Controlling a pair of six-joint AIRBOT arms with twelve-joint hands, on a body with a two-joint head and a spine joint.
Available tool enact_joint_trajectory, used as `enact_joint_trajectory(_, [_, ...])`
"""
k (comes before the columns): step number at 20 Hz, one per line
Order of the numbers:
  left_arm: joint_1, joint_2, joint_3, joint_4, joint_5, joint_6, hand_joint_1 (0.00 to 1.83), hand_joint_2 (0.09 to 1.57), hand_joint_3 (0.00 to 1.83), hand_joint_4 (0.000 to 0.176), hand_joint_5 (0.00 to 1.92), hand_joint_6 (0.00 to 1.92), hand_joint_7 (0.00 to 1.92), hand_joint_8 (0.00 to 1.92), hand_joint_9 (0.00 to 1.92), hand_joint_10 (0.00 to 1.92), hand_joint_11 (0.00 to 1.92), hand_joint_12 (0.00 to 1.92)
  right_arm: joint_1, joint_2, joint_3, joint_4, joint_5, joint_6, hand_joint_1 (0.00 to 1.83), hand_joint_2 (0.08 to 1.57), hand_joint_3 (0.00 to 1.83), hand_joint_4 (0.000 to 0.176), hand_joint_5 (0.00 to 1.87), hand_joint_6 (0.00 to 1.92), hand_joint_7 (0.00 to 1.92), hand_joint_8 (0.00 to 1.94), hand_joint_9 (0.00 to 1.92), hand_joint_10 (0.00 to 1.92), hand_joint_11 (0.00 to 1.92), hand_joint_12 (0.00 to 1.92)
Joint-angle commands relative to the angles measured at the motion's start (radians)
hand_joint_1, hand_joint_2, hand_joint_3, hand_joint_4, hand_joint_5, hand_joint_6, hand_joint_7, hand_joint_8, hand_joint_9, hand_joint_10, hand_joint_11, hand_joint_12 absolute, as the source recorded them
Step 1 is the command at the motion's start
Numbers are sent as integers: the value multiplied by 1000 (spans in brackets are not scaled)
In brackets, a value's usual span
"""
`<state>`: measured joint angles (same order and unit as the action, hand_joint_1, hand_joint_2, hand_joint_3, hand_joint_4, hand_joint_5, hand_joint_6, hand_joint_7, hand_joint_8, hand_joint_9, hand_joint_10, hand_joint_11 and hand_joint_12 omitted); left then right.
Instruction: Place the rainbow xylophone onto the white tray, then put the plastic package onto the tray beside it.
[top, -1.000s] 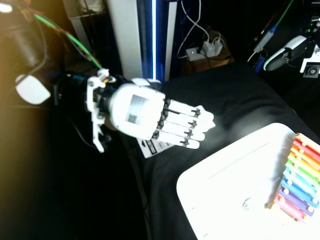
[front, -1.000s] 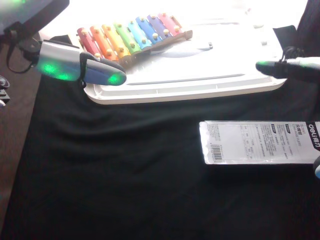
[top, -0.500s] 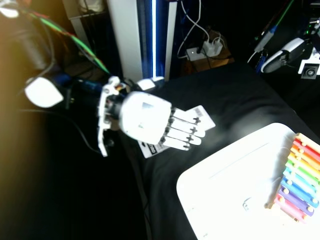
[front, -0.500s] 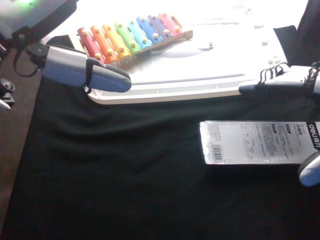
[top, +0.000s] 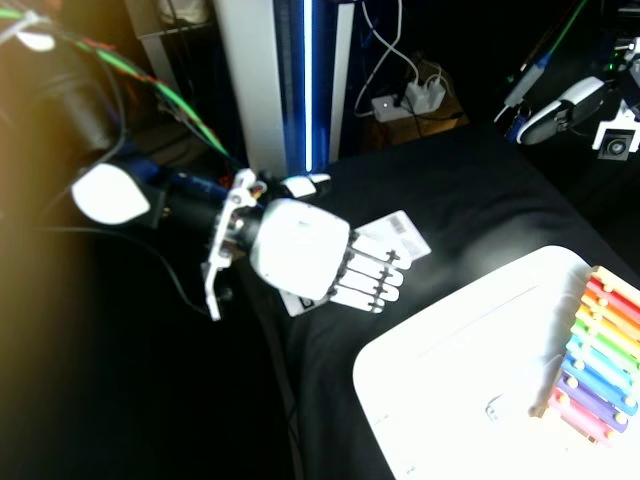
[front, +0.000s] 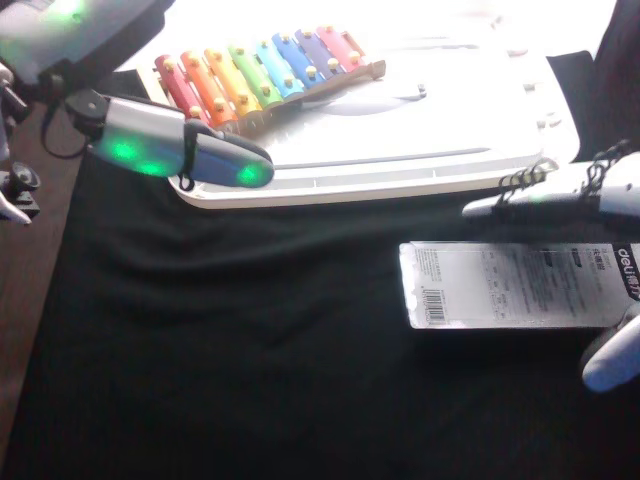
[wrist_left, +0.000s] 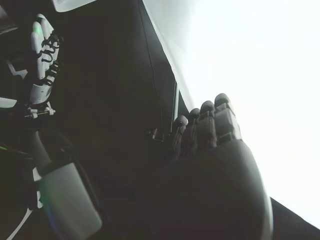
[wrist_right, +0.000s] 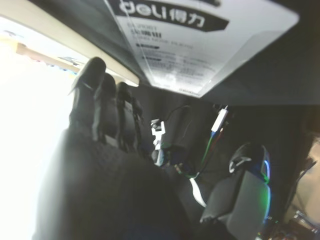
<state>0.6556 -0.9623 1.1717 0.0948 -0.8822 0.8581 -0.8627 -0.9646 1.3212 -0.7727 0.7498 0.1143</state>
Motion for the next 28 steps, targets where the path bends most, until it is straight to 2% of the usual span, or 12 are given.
enact_joint_trajectory(1, [-5, -2, 3, -22, -116, 0, 616, 676, 0, 6, 0, 0, 0, 0, 0, 0, 0, 0, 14, -5, 7, 40, 65, 15, 529, 595, 0, 0, 138, 0, 242, 0, 247, 4, 204, 616])
enact_joint_trajectory(2, [-4, -2, 3, -22, -115, 0, 602, 661, 0, 0, 0, 0, 0, 0, 0, 0, 0, 0, 14, -12, 12, 30, 61, 23, 453, 588, 0, 0, 118, 0, 230, 0, 219, 0, 170, 599])
enact_joint_trajectory(5, [-2, -4, 3, -24, -115, 0, 654, 674, 0, 1, 0, 0, 0, 0, 0, 0, 0, 0, 14, -27, 21, 16, 46, 32, 504, 605, 4, 0, 109, 5, 204, 5, 170, 3, 94, 564])
enact_joint_trajectory(9, [5, -7, 4, -28, -114, 0, 664, 668, 0, 0, 0, 0, 0, 0, 0, 0, 0, 0, 14, -45, 33, 8, 25, 32, 472, 608, 4, 0, 124, 0, 231, 0, 203, 0, 168, 417])
enact_joint_trajectory(13, [11, -11, 6, -30, -114, 0, 740, 680, 1, 0, 0, 0, 0, 0, 0, 0, 0, 0, 18, -55, 51, 8, 9, 36, 522, 642, 9, 0, 106, 0, 202, 0, 183, 3, 162, 406])
enact_joint_trajectory(15, [12, -13, 6, -30, -114, 0, 731, 671, 0, 0, 0, 0, 0, 0, 0, 0, 0, 0, 18, -58, 56, 8, 1, 36, 483, 631, 3, 0, 121, 5, 229, 11, 230, 19, 221, 429])
enact_joint_trajectory(17, [12, -14, 7, -30, -114, 0, 824, 639, 0, 40, 0, 0, 0, 0, 0, 0, 0, 0, 18, -63, 62, 8, -10, 36, 535, 617, 0, 0, 125, 3, 233, 1, 239, 1, 188, 346])
enact_joint_trajectory(18, [14, -14, 6, -30, -115, 0, 844, 643, 0, 15, 0, 0, 0, 0, 0, 0, 0, 0, 18, -68, 68, 8, -16, 36, 557, 620, 0, 0, 126, 2, 238, 2, 224, 0, 148, 326])
enact_joint_trajectory(21, [15, -14, 6, -30, -115, 0, 831, 630, 0, 6, 0, 0, 0, 0, 0, 0, 19, 8, 18, -75, 76, 4, -29, 36, 525, 635, 4, 0, 138, 8, 262, 14, 212, 9, 124, 305])
enact_joint_trajectory(24, [15, -14, 6, -30, -116, 0, 839, 631, 0, 3, 0, 0, 0, 0, 0, 0, 28, 12, 18, -75, 77, -28, -50, 44, 497, 612, 0, 0, 157, 7, 278, 6, 225, 6, 134, 240])
enact_joint_trajectory(27, [16, -15, 6, -30, -120, 0, 859, 637, 0, 3, 0, 0, 0, 0, 0, 0, 2, 0, 18, -81, 80, -67, -66, 67, 573, 604, 1, 0, 156, 0, 278, 0, 251, 1, 140, 183])
enact_joint_trajectory(28, [16, -15, 6, -30, -120, 0, 843, 630, 0, 20, 0, 0, 0, 0, 0, 0, 0, 0, 18, -83, 80, -72, -71, 67, 567, 612, 5, 0, 169, 4, 285, 2, 243, 0, 139, 162])
